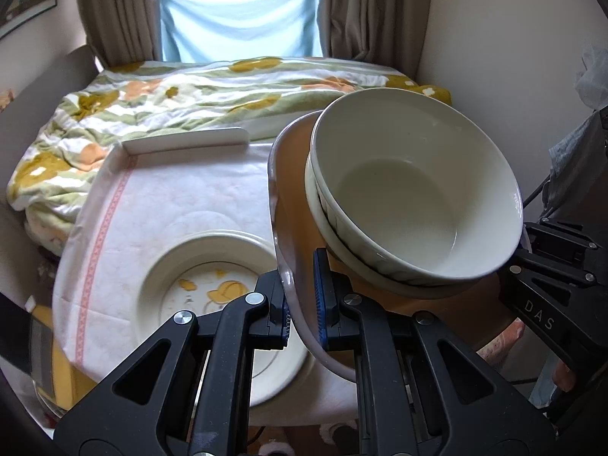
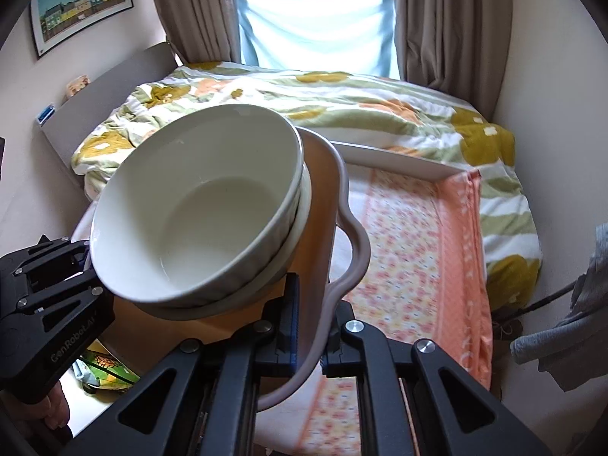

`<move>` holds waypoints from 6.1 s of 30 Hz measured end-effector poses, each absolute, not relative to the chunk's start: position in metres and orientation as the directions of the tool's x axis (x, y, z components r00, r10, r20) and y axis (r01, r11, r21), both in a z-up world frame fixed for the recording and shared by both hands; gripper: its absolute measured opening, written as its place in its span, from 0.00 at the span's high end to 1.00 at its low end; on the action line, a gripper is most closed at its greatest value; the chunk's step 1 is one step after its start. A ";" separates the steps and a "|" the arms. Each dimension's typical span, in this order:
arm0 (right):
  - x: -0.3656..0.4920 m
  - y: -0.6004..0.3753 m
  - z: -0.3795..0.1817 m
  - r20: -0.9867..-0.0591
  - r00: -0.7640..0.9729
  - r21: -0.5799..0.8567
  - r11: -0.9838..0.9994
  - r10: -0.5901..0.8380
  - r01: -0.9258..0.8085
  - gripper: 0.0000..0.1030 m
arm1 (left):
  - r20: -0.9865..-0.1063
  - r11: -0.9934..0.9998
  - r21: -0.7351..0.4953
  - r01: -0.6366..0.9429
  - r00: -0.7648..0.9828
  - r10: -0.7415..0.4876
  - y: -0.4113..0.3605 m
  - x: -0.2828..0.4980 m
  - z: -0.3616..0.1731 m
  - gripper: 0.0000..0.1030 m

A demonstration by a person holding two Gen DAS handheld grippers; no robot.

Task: Organize plates and bowls

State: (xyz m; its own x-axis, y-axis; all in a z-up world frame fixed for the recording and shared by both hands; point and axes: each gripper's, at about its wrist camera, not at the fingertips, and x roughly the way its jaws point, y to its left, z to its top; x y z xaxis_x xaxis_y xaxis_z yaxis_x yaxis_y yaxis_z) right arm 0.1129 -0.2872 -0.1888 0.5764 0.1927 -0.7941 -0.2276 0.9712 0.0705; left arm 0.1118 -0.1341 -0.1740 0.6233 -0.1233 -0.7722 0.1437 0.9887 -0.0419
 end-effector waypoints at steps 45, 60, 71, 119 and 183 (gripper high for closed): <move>0.095 -0.133 -0.262 -0.818 0.540 0.121 0.978 0.196 -0.171 0.92 | -0.827 0.986 -0.043 0.162 0.548 -0.126 0.012 0.107 -0.261 0.92; 0.099 -0.133 -0.270 -0.804 0.566 0.133 0.983 0.181 -0.125 0.92 | -0.811 0.986 -0.053 0.157 0.570 -0.134 0.013 0.112 -0.270 0.92; 0.099 -0.134 -0.266 -0.822 0.549 0.134 0.988 0.155 -0.079 0.90 | -0.833 0.990 -0.041 0.137 0.542 -0.110 0.017 0.114 -0.262 0.84; -0.043 -0.197 -0.023 -0.432 0.901 0.055 0.997 -0.028 0.057 0.01 | -0.369 0.996 0.031 0.085 0.927 -0.068 -0.001 -0.041 0.005 0.00; -0.035 -0.195 -0.035 -0.465 0.884 0.012 0.998 -0.056 0.070 0.01 | -0.395 0.997 0.026 0.069 0.917 -0.053 0.008 -0.034 -0.008 0.00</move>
State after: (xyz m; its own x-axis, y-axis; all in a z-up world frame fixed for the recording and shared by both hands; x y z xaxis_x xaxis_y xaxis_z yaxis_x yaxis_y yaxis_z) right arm -0.0354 -0.1948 -0.0348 0.8836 -0.0559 -0.4649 0.0695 0.9975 0.0122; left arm -0.0339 0.0079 -0.0078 0.9170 -0.0531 -0.3953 0.0691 0.9973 0.0263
